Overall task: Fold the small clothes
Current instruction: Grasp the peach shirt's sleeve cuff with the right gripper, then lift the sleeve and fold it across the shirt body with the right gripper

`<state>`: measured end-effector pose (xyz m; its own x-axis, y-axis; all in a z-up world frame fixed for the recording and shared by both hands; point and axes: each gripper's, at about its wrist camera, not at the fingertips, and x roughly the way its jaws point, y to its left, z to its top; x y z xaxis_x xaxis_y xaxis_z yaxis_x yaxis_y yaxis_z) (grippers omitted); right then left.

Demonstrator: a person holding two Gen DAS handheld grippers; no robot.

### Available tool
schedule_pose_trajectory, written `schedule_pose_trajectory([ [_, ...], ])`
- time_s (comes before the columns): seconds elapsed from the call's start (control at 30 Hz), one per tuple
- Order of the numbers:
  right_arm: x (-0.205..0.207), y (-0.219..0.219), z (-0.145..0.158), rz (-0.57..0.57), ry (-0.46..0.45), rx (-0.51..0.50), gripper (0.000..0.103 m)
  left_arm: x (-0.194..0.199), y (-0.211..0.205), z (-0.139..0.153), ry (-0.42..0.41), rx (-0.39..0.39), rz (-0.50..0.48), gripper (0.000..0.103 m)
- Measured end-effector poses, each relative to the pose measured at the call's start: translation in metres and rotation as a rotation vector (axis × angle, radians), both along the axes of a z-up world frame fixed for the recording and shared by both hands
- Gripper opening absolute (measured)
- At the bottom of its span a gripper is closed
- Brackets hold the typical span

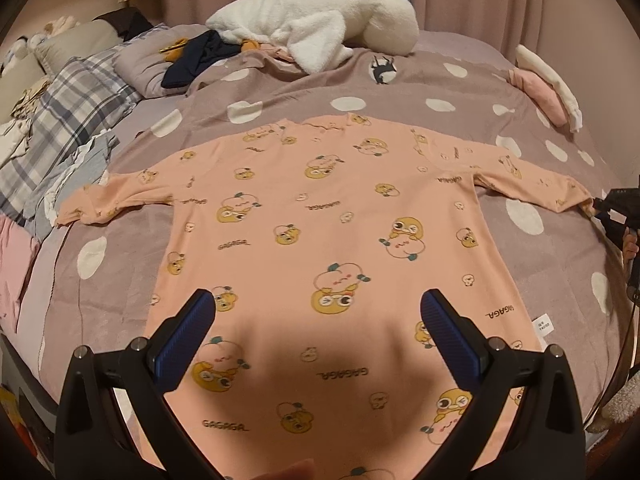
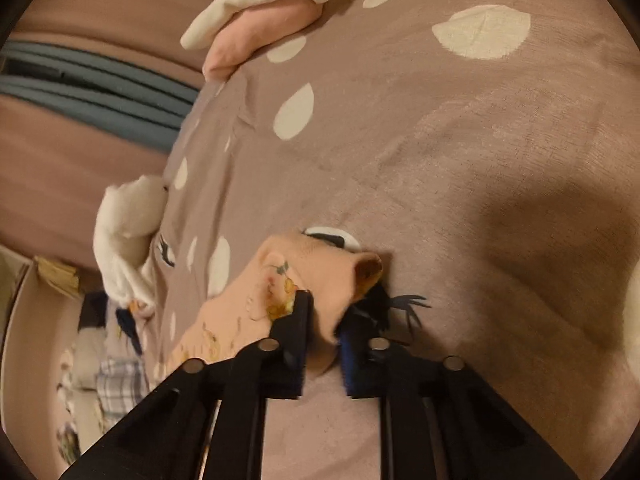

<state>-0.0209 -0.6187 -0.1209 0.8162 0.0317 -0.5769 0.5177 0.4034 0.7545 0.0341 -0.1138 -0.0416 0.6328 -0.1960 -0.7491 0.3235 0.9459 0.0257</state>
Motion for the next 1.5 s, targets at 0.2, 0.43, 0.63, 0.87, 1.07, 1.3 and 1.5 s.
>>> schedule_pose_trajectory([
  [0.2, 0.003, 0.007, 0.036, -0.049, -0.035, -0.075, 0.009, 0.001, 0.023, 0.008, -0.005, -0.025, 0.045, 0.103],
  [0.43, 0.029, 0.038, 0.080, 0.002, 0.019, -0.184, 0.009, -0.006, 0.043, 0.017, -0.021, -0.040, 0.068, 0.103],
  [0.63, 0.059, 0.070, 0.110, 0.053, 0.057, -0.228, 0.009, -0.011, 0.063, 0.023, -0.001, -0.088, 0.052, 0.103],
  [0.87, 0.106, 0.137, 0.138, 0.148, 0.066, -0.301, 0.009, -0.013, 0.101, 0.032, -0.001, -0.122, 0.097, 0.103],
  [1.07, 0.150, 0.201, 0.153, 0.247, 0.048, -0.349, 0.009, -0.006, 0.140, 0.034, 0.054, -0.189, 0.124, 0.103],
  [1.3, 0.207, 0.290, 0.151, 0.416, 0.068, -0.400, 0.009, -0.004, 0.195, 0.042, 0.038, -0.253, 0.260, 0.103],
  [1.5, 0.243, 0.360, 0.134, 0.537, 0.123, -0.435, 0.009, 0.003, 0.232, 0.037, 0.064, -0.315, 0.335, 0.103],
])
